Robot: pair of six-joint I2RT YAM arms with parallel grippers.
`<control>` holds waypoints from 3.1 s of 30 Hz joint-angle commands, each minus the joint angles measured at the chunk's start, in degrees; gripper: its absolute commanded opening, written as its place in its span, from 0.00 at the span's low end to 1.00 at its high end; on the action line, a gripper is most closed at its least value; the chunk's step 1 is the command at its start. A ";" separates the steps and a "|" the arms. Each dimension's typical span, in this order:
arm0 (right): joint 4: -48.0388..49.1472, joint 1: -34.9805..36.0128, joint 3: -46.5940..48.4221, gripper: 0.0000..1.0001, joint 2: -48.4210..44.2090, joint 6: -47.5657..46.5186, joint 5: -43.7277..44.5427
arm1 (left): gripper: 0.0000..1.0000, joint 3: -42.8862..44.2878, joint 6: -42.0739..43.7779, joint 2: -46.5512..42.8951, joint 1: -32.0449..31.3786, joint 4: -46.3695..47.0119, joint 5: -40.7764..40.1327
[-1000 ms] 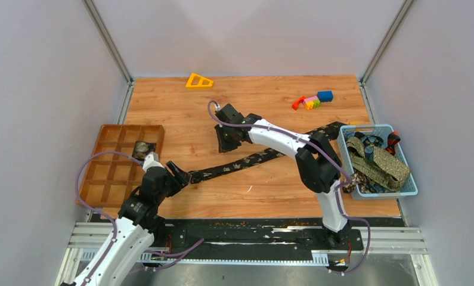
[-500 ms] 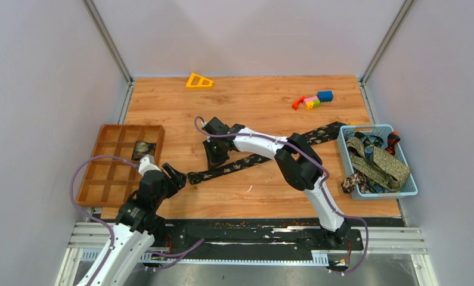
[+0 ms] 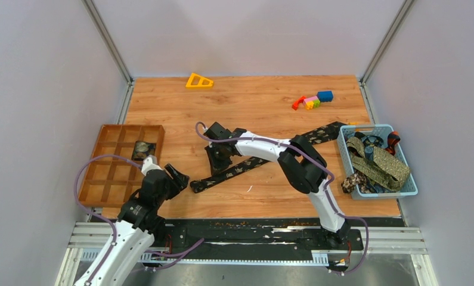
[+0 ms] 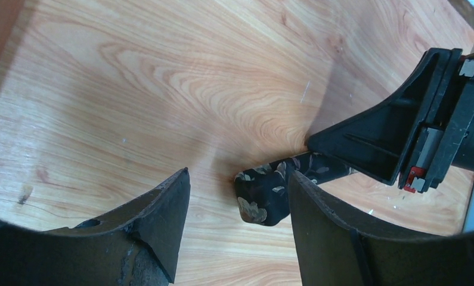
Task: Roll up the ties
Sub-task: Roll the tie at the center of the board.
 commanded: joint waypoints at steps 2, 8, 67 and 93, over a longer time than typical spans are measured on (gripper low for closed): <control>1.17 0.42 -1.36 0.10 -4.59 -0.10 2.41 | 0.70 -1.17 -3.46 2.19 0.18 2.09 4.71; 2.50 0.42 -2.93 0.09 -4.70 0.24 1.90 | 0.71 -3.46 -10.60 6.88 0.18 8.09 13.47; 9.24 5.44 -6.46 0.05 -7.57 0.97 2.57 | 0.42 -8.85 -1.80 -6.57 0.18 3.82 0.52; 10.90 6.98 -12.69 0.04 -13.09 1.71 4.12 | 0.52 -7.53 -7.90 -4.05 0.17 1.09 -5.57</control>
